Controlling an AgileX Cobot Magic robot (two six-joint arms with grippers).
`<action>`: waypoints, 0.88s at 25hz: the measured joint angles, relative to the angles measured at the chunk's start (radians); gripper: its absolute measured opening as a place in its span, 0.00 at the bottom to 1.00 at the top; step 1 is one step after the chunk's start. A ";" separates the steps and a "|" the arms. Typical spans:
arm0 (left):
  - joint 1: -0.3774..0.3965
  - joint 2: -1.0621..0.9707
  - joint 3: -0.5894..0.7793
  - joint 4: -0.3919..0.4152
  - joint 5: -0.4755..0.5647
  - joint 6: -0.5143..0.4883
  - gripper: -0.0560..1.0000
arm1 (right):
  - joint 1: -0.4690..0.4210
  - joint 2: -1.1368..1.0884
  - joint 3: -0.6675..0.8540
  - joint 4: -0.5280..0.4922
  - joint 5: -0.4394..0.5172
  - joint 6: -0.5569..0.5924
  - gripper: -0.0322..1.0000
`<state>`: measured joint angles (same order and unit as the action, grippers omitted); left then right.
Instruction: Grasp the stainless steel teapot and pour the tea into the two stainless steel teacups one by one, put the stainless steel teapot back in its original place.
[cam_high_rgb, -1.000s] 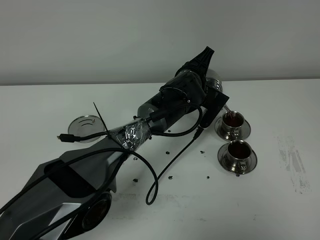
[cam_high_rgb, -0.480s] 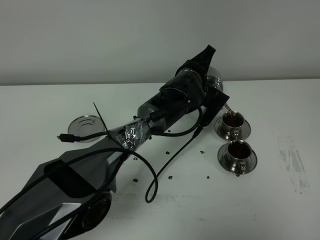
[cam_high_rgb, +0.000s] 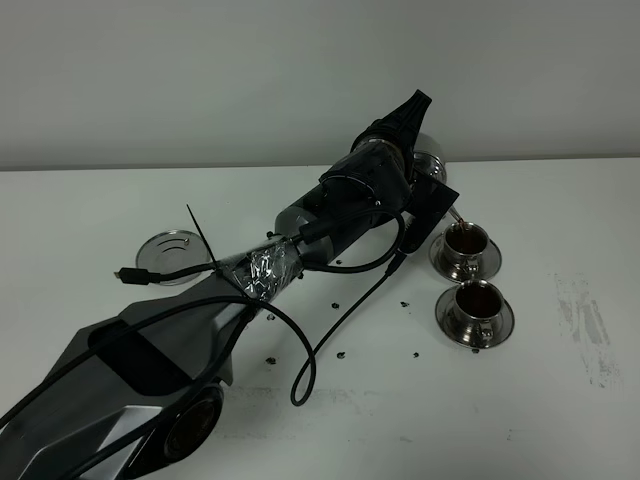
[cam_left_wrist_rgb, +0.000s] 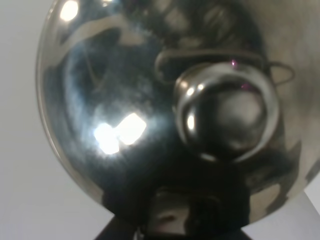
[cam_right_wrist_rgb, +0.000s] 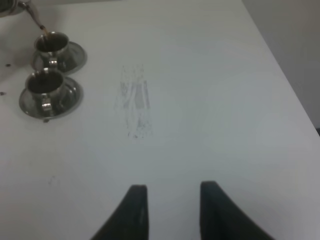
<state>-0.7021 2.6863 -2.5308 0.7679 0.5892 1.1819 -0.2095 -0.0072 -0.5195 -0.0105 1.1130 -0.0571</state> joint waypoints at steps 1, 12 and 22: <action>0.000 0.000 0.000 0.000 0.000 0.000 0.24 | 0.000 0.000 0.000 0.000 0.000 0.000 0.27; 0.000 0.000 0.000 -0.096 0.053 -0.020 0.24 | 0.000 0.000 0.000 0.000 0.000 0.000 0.27; 0.018 -0.027 0.002 -0.239 0.120 -0.077 0.24 | 0.000 0.000 0.000 0.000 0.000 0.000 0.27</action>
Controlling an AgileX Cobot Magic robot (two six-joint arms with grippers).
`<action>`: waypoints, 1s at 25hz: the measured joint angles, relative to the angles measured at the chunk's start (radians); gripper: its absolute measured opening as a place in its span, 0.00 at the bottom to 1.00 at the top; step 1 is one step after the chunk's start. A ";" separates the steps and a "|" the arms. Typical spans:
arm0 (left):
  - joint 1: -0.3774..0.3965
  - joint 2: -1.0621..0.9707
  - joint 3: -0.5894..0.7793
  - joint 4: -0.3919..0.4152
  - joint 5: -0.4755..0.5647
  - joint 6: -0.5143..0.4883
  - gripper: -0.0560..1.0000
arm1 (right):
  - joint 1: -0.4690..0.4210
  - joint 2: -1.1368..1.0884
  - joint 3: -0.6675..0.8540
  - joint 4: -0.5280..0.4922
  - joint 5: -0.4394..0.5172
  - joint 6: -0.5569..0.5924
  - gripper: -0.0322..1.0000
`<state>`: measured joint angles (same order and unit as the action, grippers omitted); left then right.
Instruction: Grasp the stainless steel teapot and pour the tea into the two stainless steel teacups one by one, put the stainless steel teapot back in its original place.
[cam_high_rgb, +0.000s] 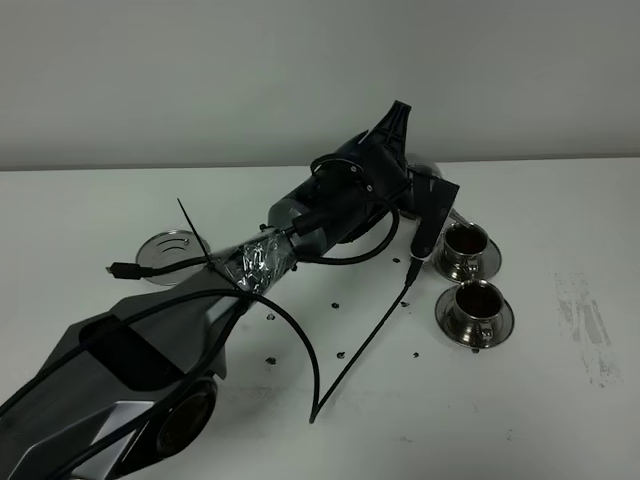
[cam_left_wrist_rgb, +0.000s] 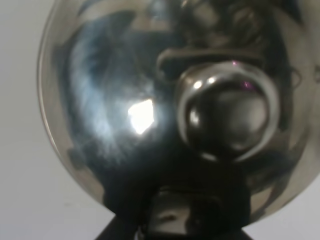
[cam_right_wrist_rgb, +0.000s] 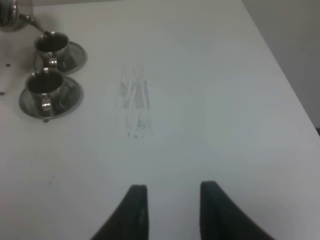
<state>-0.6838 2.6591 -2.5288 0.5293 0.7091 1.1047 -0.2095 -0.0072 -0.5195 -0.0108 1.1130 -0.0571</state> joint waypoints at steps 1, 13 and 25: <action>0.009 -0.018 0.006 -0.032 0.003 -0.016 0.24 | 0.000 0.000 0.000 0.000 0.000 0.000 0.27; 0.127 -0.321 0.441 -0.397 -0.003 -0.340 0.24 | 0.000 0.000 0.000 0.000 0.000 0.000 0.27; 0.133 -0.302 0.457 -0.607 0.112 -0.713 0.24 | 0.000 0.000 0.000 0.000 0.000 0.000 0.27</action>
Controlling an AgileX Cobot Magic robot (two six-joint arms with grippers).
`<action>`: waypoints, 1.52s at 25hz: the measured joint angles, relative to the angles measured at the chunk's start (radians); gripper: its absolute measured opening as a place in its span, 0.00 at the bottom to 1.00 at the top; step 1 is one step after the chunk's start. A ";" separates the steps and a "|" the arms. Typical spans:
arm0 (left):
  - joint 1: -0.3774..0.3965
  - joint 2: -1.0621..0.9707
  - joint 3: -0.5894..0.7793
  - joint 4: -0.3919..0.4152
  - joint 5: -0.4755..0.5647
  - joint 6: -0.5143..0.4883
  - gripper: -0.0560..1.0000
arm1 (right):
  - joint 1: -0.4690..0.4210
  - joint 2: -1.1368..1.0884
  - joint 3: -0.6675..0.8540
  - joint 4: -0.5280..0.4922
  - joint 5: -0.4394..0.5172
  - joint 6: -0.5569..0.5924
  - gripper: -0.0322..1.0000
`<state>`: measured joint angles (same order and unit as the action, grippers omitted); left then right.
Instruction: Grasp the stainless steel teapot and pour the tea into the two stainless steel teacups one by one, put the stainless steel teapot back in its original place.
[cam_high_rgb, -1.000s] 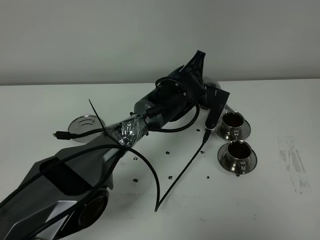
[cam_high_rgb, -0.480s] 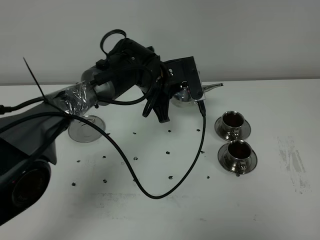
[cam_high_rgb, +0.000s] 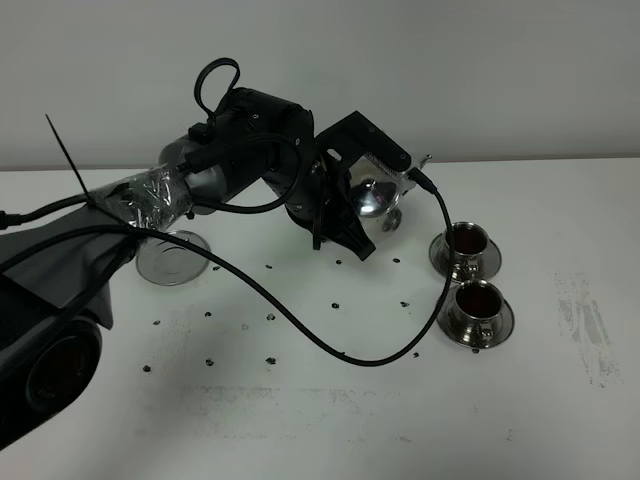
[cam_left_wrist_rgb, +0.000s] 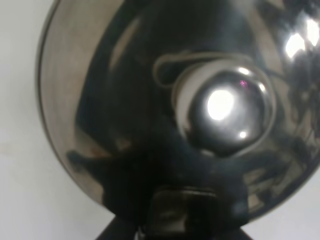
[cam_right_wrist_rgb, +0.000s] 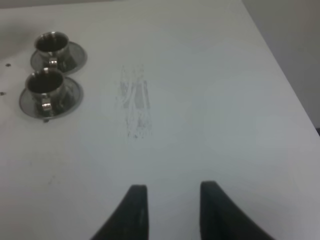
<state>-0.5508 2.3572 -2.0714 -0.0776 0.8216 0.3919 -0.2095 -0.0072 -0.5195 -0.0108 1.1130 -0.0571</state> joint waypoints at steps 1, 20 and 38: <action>0.000 0.009 0.000 -0.011 0.008 -0.007 0.24 | 0.000 0.000 0.000 0.000 0.000 0.000 0.27; 0.011 0.013 0.049 -0.068 0.017 0.000 0.24 | 0.000 0.000 0.000 0.000 0.000 0.000 0.27; 0.276 -0.464 0.704 -0.005 -0.257 -0.103 0.24 | 0.000 0.000 0.000 0.000 0.000 0.000 0.27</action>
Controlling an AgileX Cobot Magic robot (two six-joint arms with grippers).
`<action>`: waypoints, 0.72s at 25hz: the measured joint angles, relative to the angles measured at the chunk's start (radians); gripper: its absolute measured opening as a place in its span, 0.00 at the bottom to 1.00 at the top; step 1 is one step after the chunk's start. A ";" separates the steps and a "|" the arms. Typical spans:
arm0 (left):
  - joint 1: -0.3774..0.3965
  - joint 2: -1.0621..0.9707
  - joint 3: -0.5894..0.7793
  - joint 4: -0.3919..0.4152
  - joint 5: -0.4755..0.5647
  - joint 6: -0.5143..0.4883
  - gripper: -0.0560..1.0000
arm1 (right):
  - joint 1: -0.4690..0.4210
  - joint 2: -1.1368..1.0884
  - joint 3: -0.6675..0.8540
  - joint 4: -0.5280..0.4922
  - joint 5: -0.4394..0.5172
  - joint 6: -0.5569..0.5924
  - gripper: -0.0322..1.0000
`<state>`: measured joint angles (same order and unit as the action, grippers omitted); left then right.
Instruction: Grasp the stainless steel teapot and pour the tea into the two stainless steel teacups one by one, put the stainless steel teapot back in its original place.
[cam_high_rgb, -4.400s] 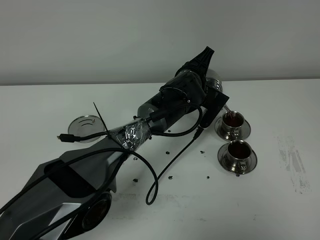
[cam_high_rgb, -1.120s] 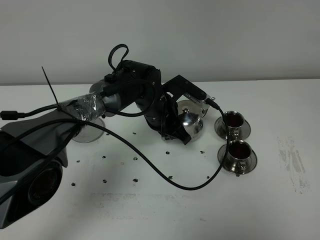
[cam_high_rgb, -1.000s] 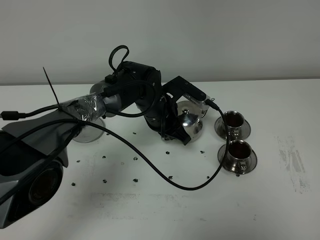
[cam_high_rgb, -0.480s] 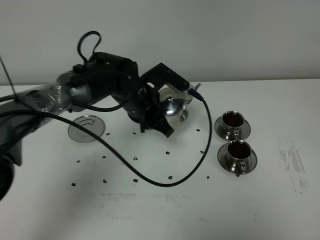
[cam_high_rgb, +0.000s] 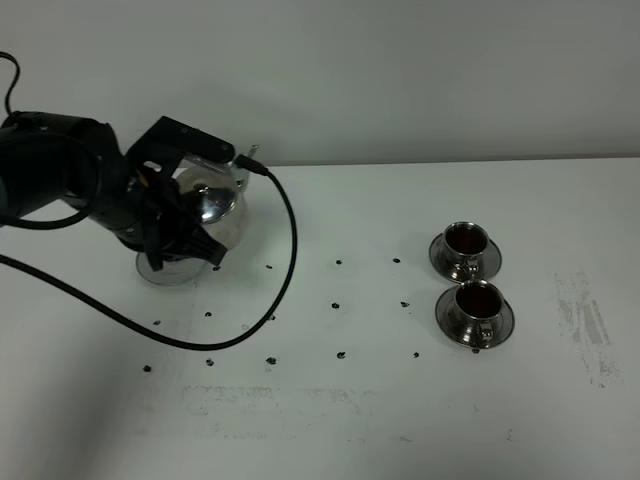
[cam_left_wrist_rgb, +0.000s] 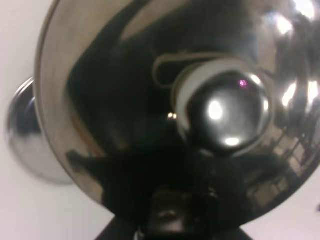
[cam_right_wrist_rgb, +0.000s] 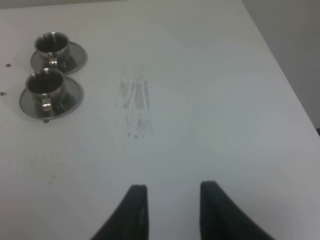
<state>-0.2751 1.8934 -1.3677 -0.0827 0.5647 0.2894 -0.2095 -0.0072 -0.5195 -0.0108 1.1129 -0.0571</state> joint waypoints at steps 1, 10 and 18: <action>0.016 -0.005 0.017 0.001 -0.016 -0.001 0.24 | 0.000 0.000 0.000 0.000 0.000 0.000 0.27; 0.131 -0.003 0.063 0.007 -0.040 -0.096 0.24 | 0.000 0.000 0.000 0.000 -0.001 0.000 0.27; 0.137 0.056 0.063 -0.015 -0.072 -0.100 0.24 | 0.000 0.000 0.000 0.000 -0.001 0.000 0.27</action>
<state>-0.1381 1.9491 -1.3048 -0.0973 0.4924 0.1893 -0.2095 -0.0072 -0.5195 -0.0108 1.1123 -0.0571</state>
